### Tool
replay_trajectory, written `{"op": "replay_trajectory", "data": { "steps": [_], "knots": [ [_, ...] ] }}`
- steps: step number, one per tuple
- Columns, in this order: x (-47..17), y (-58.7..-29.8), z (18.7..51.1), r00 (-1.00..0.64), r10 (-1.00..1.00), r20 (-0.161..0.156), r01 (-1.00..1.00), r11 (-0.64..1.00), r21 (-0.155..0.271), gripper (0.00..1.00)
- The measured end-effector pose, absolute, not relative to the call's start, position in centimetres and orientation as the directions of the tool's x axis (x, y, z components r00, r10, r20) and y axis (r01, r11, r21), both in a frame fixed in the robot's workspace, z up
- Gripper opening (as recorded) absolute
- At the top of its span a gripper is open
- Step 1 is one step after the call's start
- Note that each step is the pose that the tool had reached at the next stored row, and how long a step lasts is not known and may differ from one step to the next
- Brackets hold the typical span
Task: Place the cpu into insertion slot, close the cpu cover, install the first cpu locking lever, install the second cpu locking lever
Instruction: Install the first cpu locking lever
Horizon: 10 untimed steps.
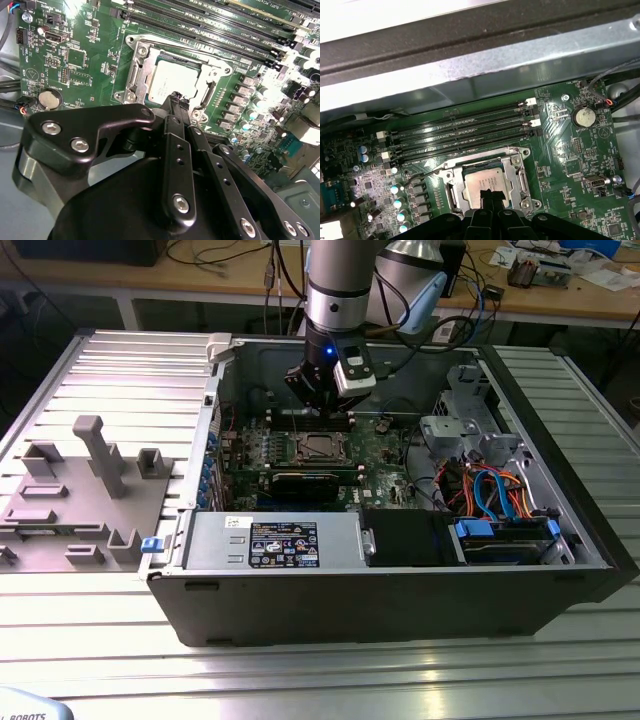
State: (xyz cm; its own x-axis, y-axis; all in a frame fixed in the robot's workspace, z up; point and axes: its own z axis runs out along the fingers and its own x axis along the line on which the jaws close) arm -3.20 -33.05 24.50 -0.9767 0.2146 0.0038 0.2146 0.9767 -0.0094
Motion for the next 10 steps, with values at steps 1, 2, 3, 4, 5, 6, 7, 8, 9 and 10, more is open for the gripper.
{"op": "replay_trajectory", "data": {
  "steps": [1, 2, 3, 4, 5, 6, 7, 8, 9, 10],
  "knots": [
    [-3.2, -33.05, 24.5, -0.977, 0.214, 0.004, 0.214, 0.977, -0.009, 0.11],
    [-3.2, -33.05, 24.5, -0.977, 0.213, 0.004, 0.213, 0.977, -0.009, 0.11],
    [-3.2, -33.05, 24.5, -0.977, 0.212, 0.004, 0.212, 0.977, -0.009, 0.11],
    [-3.2, -33.05, 24.5, -0.977, 0.211, 0.004, 0.211, 0.977, -0.009, 0.11],
    [-3.2, -33.05, 24.5, -0.978, 0.21, 0.004, 0.21, 0.978, -0.009, 0.11],
    [-3.2, -33.05, 24.5, -0.978, 0.21, 0.004, 0.21, 0.978, -0.009, 0.11],
    [-3.2, -33.05, 24.5, -0.978, 0.209, 0.004, 0.209, 0.978, -0.009, 0.11],
    [-3.2, -33.05, 24.5, -0.978, 0.208, 0.004, 0.208, 0.978, -0.009, 0.11],
    [-3.2, -33.05, 24.5, -0.978, 0.207, 0.004, 0.207, 0.978, -0.009, 0.11],
    [-3.2, -33.05, 24.5, -0.978, 0.206, 0.004, 0.206, 0.978, -0.009, 0.11]
  ]
}}
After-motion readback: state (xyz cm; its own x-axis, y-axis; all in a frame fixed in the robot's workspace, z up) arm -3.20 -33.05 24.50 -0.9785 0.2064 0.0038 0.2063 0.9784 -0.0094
